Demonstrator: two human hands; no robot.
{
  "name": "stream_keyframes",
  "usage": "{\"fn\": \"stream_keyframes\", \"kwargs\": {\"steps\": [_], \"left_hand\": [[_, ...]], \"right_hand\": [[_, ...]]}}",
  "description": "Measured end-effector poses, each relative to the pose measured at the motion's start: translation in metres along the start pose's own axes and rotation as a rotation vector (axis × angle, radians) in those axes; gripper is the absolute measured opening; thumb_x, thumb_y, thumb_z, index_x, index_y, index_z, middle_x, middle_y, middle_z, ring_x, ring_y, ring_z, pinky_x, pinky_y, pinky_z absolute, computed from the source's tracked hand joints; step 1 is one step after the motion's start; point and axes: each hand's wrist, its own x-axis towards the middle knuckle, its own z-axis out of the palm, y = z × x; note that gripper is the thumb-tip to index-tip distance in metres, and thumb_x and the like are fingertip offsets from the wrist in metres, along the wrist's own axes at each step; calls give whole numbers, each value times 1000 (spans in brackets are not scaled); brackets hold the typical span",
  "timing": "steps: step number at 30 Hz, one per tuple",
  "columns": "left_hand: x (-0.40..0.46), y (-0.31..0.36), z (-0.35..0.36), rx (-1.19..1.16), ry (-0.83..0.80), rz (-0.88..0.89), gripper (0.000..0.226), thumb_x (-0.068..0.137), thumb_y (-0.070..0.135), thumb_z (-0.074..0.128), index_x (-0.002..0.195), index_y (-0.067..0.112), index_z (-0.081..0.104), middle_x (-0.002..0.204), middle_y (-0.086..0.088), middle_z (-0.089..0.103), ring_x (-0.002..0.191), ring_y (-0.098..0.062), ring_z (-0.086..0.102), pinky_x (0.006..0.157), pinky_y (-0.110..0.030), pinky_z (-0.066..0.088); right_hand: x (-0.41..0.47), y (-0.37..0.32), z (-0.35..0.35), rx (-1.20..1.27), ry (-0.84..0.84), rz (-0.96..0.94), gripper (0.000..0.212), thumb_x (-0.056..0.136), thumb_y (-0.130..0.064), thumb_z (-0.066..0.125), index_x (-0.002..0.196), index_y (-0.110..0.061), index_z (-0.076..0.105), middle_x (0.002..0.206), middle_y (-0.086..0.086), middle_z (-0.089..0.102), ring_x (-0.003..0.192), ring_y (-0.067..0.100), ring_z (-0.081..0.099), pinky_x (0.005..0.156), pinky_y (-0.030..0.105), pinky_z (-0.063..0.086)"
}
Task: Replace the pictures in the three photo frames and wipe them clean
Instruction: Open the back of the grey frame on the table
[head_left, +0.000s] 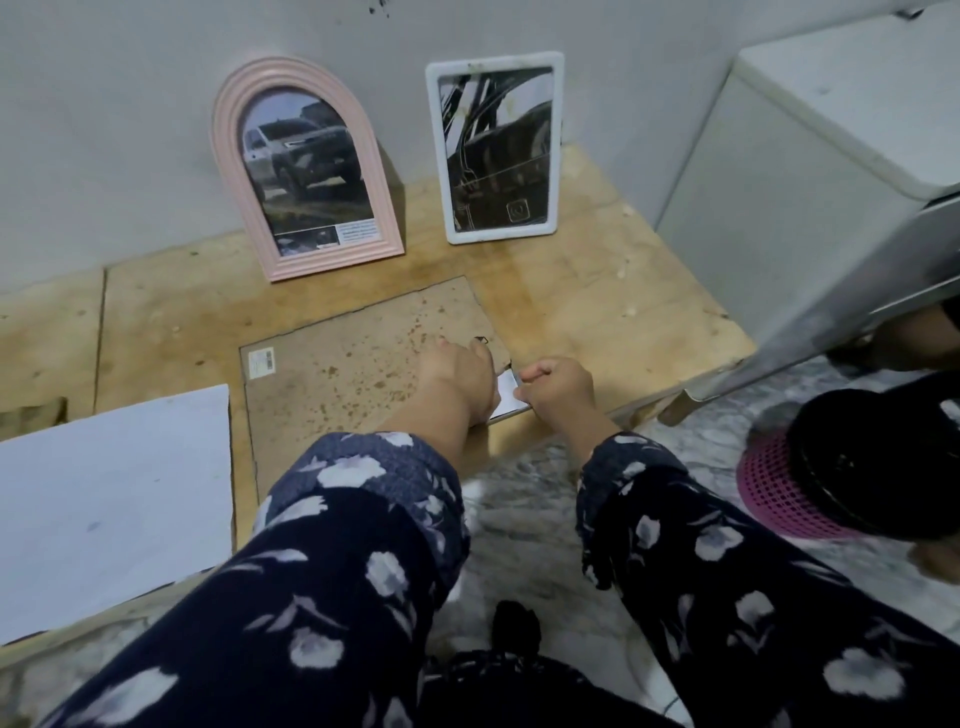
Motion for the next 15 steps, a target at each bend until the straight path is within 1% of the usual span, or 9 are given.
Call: {"fn": "stream_keyframes", "kwargs": {"steps": [2, 5, 6, 7, 9, 11, 13, 14, 15], "left_hand": [[-2, -4, -4, 42, -11, 32, 49, 100, 36, 28, 133, 1, 37, 106, -12, 63, 75, -26, 51, 60, -31, 37], [0, -7, -4, 27, -28, 27, 45, 99, 37, 29, 125, 2, 43, 101, -11, 63, 69, -25, 46, 59, -31, 37], [0, -7, -4, 21, -26, 33, 46, 98, 37, 29, 126, 2, 42, 101, -11, 64, 68, -25, 46, 58, -31, 37], [1, -7, -3, 14, -19, 36, 47, 98, 37, 29, 125, 2, 43, 100, -11, 64, 68, -25, 48, 56, -31, 37], [0, -7, -2, 6, 1, 41, 44, 97, 37, 32, 121, 2, 45, 98, -12, 65, 71, -27, 53, 55, -31, 36], [0, -8, -1, 15, 37, 69, 42, 97, 36, 32, 119, 3, 47, 99, -12, 65, 74, -27, 55, 58, -31, 37], [-1, -10, -1, 34, 70, 79, 40, 97, 34, 33, 119, 4, 48, 100, -11, 65, 73, -26, 55, 59, -31, 37], [-3, -10, -2, 36, 74, 79, 39, 97, 33, 34, 119, 5, 48, 102, -10, 64, 77, -26, 57, 60, -31, 37], [-4, -9, -1, 34, 76, 80, 38, 97, 32, 35, 120, 5, 48, 104, -10, 62, 81, -27, 58, 60, -32, 37]], "right_hand": [[0, 2, -1, 1, -2, -7, 17, 79, -7, 72, 96, -6, 71, 88, 1, 62, 86, 16, 56, 77, 19, 40], [2, 1, -1, 17, -33, -58, 23, 82, -8, 68, 104, -7, 68, 85, -1, 60, 87, 17, 55, 78, 22, 41], [2, -1, -1, 26, -43, -102, 27, 83, -8, 66, 111, -7, 65, 88, 0, 59, 90, 18, 56, 81, 24, 42], [4, -5, -2, 2, -47, -170, 33, 84, -8, 64, 117, -6, 62, 96, 3, 60, 96, 20, 58, 86, 25, 44], [10, -10, -3, -176, -47, -357, 45, 84, -8, 61, 128, -6, 55, 123, 11, 56, 114, 25, 55, 99, 32, 43], [13, -17, -3, -468, -72, -515, 53, 85, -11, 59, 137, -10, 49, 144, 9, 44, 129, 28, 43, 107, 37, 37], [13, -26, -1, -690, -97, -613, 53, 89, -9, 51, 142, -13, 45, 152, 2, 36, 138, 23, 33, 111, 34, 31], [14, -31, 1, -760, -97, -643, 50, 91, -8, 48, 140, -13, 47, 151, 2, 39, 138, 22, 34, 111, 33, 32], [14, -35, 3, -811, -90, -663, 45, 93, -8, 46, 137, -13, 51, 147, 2, 44, 135, 23, 39, 108, 33, 35]]}}
